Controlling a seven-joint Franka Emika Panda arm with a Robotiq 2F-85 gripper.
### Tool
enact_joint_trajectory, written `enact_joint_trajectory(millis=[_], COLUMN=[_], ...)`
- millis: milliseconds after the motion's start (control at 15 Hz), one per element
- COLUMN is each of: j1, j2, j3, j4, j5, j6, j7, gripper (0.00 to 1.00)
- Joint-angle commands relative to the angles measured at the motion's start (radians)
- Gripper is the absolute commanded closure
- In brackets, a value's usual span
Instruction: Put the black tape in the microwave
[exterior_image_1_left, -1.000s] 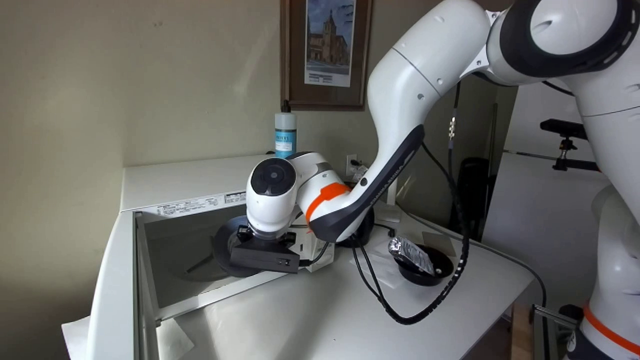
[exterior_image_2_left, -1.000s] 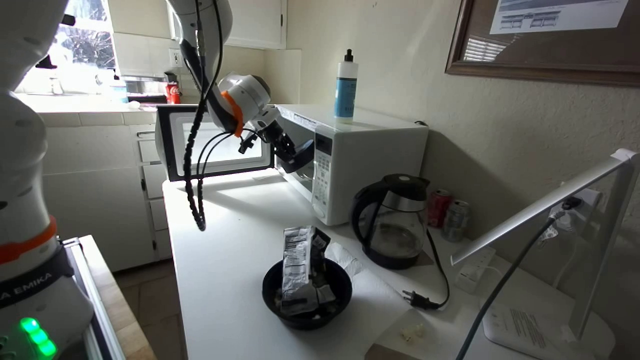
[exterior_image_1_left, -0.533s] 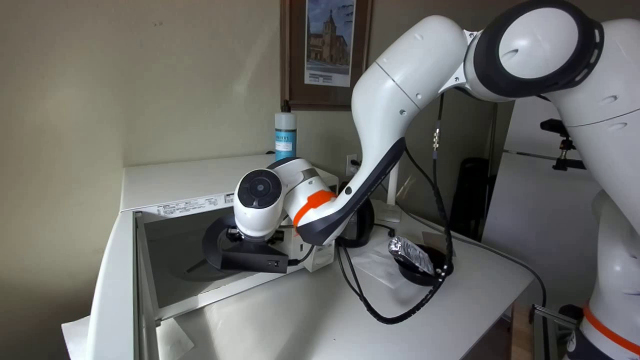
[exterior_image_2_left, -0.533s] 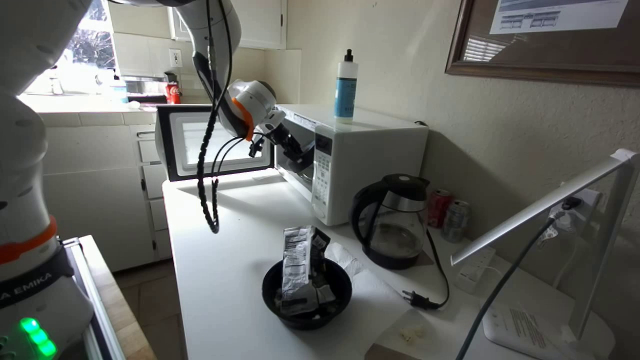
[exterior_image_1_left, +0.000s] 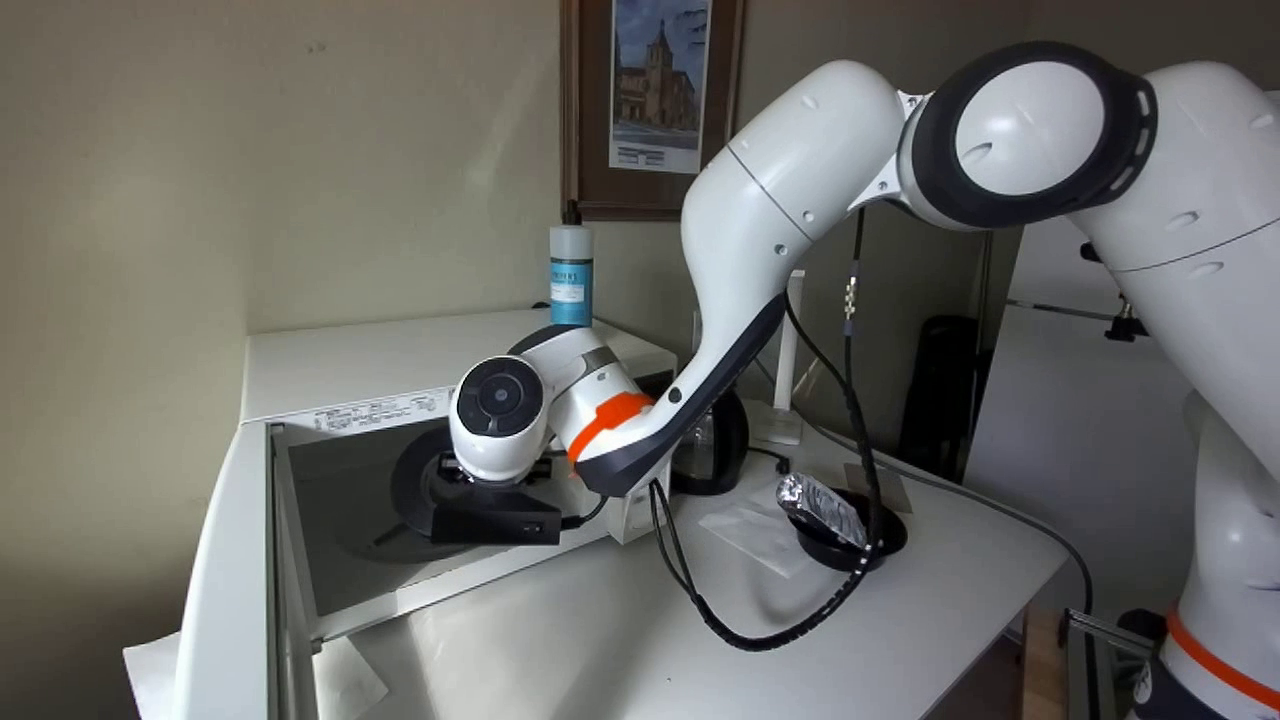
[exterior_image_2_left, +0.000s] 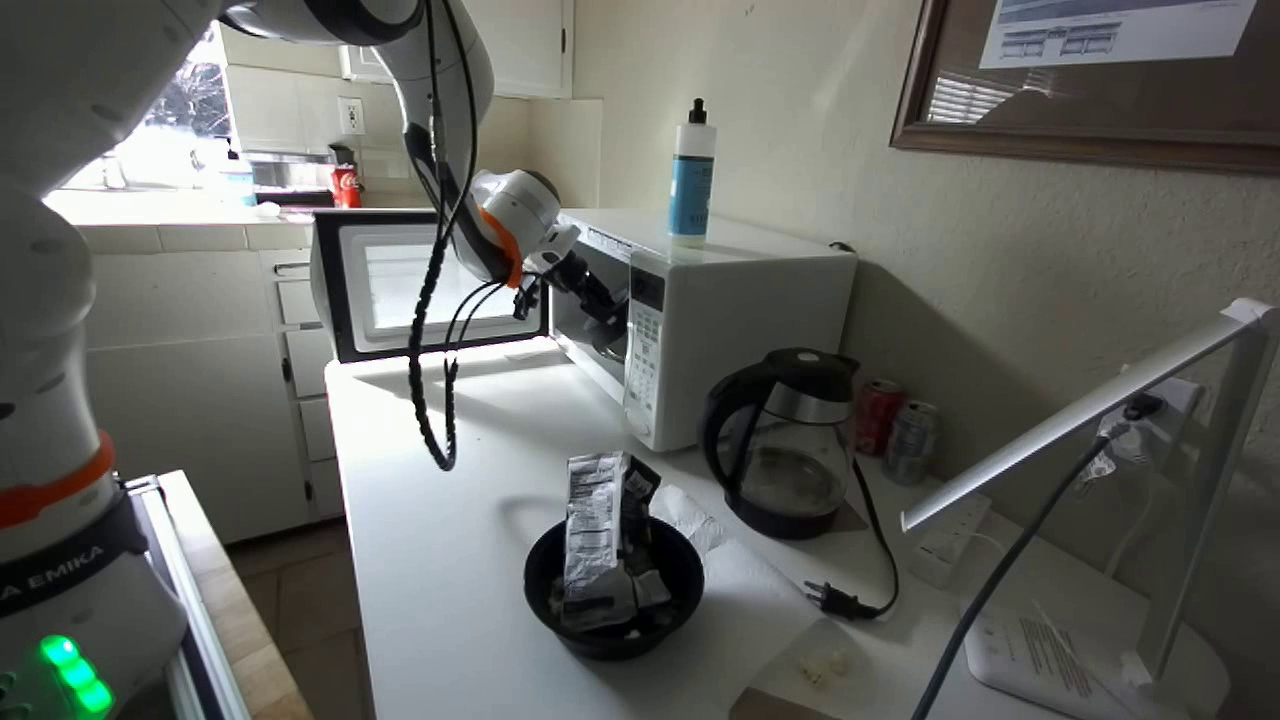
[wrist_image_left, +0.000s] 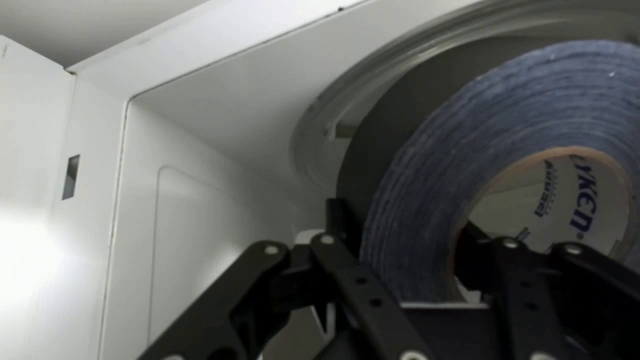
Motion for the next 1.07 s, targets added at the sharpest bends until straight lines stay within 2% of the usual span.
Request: enact_joint_trajectory(millis=[0, 67, 133, 200, 400, 667, 867, 1000], j1=[-0.002, -0.001, 0.0, -0.002, -0.002, -0.004, -0.011, -0.026], j2=[0.043, 0.049, 0.054, 0.058, 0.06, -0.006, -0.089, -0.167], j3=[0.011, 0.011, 0.01, 0.012, 0.011, 0.038, 0.095, 0.141], j4=[0.096, 0.107, 0.117, 0.127, 0.143, 0.055, -0.062, -0.173], j5=[-0.017, -0.015, -0.015, -0.012, -0.011, 0.017, 0.041, 0.069], j6=[-0.055, -0.065, -0.073, -0.075, -0.084, -0.081, -0.012, 0.075], j7=[-0.024, -0.031, -0.035, -0.04, -0.036, -0.031, -0.051, -0.078], gripper=[0.77, 0.27, 0.27, 0.21, 0.0, 0.0, 0.0, 0.0])
